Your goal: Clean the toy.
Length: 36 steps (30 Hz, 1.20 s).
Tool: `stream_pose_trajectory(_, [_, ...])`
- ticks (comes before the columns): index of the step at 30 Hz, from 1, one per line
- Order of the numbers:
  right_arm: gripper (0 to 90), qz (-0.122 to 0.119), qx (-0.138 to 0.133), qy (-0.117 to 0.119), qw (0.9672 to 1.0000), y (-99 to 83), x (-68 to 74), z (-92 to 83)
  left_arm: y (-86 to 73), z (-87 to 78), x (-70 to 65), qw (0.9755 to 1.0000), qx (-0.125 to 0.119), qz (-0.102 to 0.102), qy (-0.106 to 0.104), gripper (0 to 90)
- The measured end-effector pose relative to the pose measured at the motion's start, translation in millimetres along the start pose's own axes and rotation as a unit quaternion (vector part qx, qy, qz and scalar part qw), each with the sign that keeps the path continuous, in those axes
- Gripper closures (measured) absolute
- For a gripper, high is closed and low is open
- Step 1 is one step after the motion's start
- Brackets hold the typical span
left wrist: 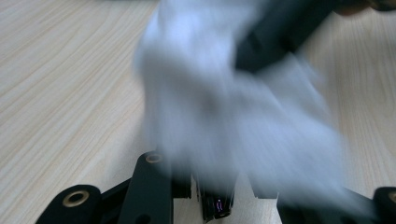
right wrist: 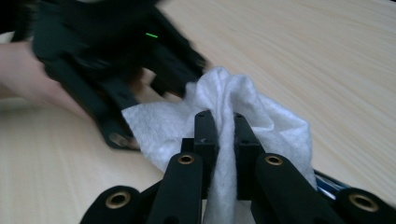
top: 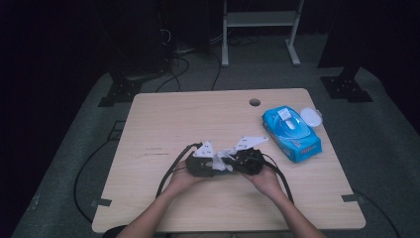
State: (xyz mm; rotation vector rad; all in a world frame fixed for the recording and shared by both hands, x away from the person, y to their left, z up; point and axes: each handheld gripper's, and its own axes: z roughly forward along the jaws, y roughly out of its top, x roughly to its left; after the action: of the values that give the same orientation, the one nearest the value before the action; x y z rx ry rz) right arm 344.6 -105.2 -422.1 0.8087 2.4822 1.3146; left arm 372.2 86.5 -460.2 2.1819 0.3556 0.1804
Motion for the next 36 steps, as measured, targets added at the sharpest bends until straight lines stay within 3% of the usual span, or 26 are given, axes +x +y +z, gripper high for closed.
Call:
stream_pose_trajectory(3, [83.5,-0.026,0.006,-0.014,0.9995,5.1,7.8,6.4,-0.4,-1.8,0.4,1.0000,0.003,0.000,0.000,65.9])
stream_pose_trajectory(7, [83.5,-0.019,0.004,-0.031,0.9993,0.4,-4.5,-2.0,-0.7,-2.6,0.2,1.0000,0.003,0.003,0.001,66.1])
stream_pose_trajectory(10, [83.5,-0.018,0.012,-0.072,0.9972,-6.1,-17.8,-15.4,-1.0,-3.3,-0.1,1.0000,0.003,0.003,0.001,66.2])
stream_pose_trajectory(11, [83.5,-0.028,0.021,-0.100,0.9943,-10.8,-24.9,-20.5,-1.1,-3.5,0.5,1.0000,0.003,0.003,0.000,66.2])
stream_pose_trajectory(12, [83.5,-0.019,0.015,-0.107,0.9940,-15.3,-32.0,-25.4,-1.2,-3.6,0.6,1.0000,0.004,0.002,0.000,66.2])
stream_pose_trajectory(14, [83.5,0.020,0.001,-0.101,0.9947,-23.2,-46.4,-36.0,-0.9,-3.4,0.8,1.0000,0.005,0.002,0.000,66.3])
stream_pose_trajectory(15, [83.5,0.024,-0.003,-0.111,0.9935,-26.7,-51.0,-40.6,-0.7,-3.1,0.6,1.0000,0.004,0.001,0.001,66.3])
stream_pose_trajectory(17, [83.5,0.041,-0.010,-0.110,0.9930,-32.2,-57.3,-46.9,-0.4,-3.0,0.4,1.0000,0.005,0.002,0.001,66.3])
stream_pose_trajectory(20, [83.5,0.045,-0.007,-0.125,0.9911,-34.3,-60.9,-51.8,-0.1,-3.5,0.3,1.0000,0.008,0.004,0.001,66.3])
stream_pose_trajectory(25, [83.5,0.062,-0.008,-0.117,0.9911,-36.9,-63.0,-49.5,-0.1,-6.6,2.3,0.9999,0.011,0.005,-0.002,66.3])
stream_pose_trajectory(30, [83.4,0.060,-0.019,-0.087,0.9942,-32.9,-55.4,-46.3,-0.2,-8.7,4.6,0.9998,0.017,-0.001,-0.004,65.8])
stream_pose_trajectory(33, [83.4,0.047,-0.015,-0.091,0.9946,-30.6,-53.9,-44.6,4.2,-6.6,4.4,0.9999,0.013,-0.007,-0.003,58.2])
stream_pose_trajectory(36, [83.4,0.063,-0.014,-0.101,0.9928,-34.6,-62.7,-47.8,9.9,-2.3,2.2,0.9999,0.015,-0.007,0.003,53.9])
